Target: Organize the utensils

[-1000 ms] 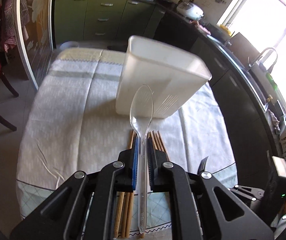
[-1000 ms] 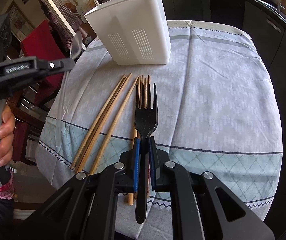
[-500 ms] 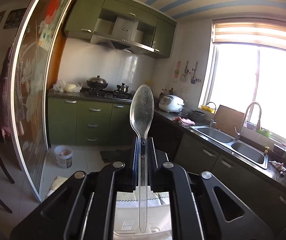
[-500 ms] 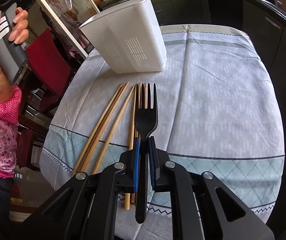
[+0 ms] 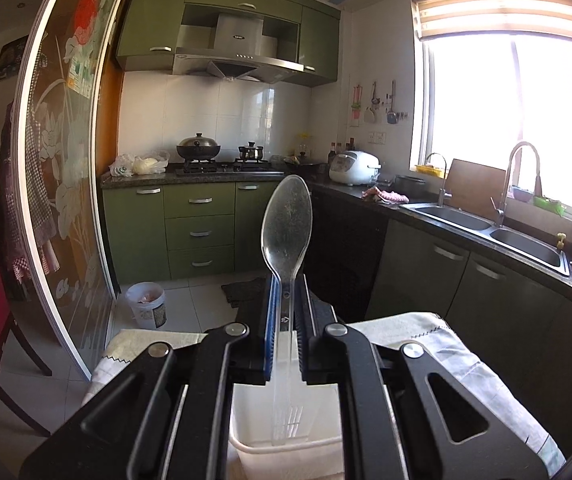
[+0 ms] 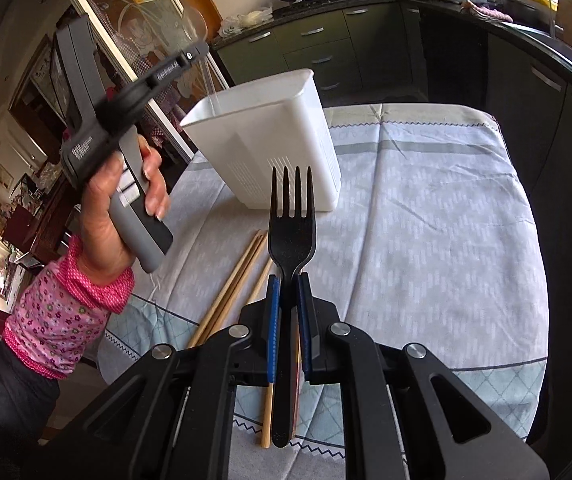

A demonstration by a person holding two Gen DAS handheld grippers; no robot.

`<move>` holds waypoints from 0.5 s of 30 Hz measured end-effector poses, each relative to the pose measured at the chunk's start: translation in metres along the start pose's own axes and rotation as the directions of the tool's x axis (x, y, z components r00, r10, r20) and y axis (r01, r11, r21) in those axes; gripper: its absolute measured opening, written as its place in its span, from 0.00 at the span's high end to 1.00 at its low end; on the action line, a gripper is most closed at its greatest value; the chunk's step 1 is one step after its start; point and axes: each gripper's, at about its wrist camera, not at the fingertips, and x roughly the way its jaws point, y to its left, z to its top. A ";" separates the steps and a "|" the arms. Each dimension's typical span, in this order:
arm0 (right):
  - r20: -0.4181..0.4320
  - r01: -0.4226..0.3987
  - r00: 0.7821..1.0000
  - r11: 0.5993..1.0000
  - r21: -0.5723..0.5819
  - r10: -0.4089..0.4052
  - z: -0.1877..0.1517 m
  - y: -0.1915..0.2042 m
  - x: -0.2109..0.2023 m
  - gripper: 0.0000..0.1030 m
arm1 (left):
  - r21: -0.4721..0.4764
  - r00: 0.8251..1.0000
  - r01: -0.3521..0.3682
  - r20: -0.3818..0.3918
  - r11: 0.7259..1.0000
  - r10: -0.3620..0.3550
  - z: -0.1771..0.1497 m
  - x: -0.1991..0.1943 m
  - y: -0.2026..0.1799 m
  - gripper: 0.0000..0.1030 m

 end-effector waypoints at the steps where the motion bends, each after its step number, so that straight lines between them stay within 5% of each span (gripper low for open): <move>1: 0.018 0.002 1.000 1.000 -0.004 -0.002 0.007 0.003 -0.003 0.91 | 0.008 1.000 0.001 -0.009 1.000 -0.001 -0.004 0.000 0.000 0.90; 5: 0.095 0.005 0.995 1.000 -0.014 -0.003 0.041 0.014 -0.014 0.91 | 0.024 1.000 0.008 -0.027 1.000 -0.007 -0.012 -0.009 0.002 0.78; 9: 0.202 0.003 0.979 1.000 -0.002 -0.003 0.081 0.019 -0.020 0.91 | -0.014 0.999 0.002 -0.034 1.000 -0.002 -0.013 -0.034 0.016 0.77; 15: 0.395 0.031 0.918 0.999 0.025 -0.039 0.144 0.030 -0.010 0.91 | -0.079 1.000 -0.001 -0.030 0.997 -0.001 -0.016 -0.092 0.049 0.69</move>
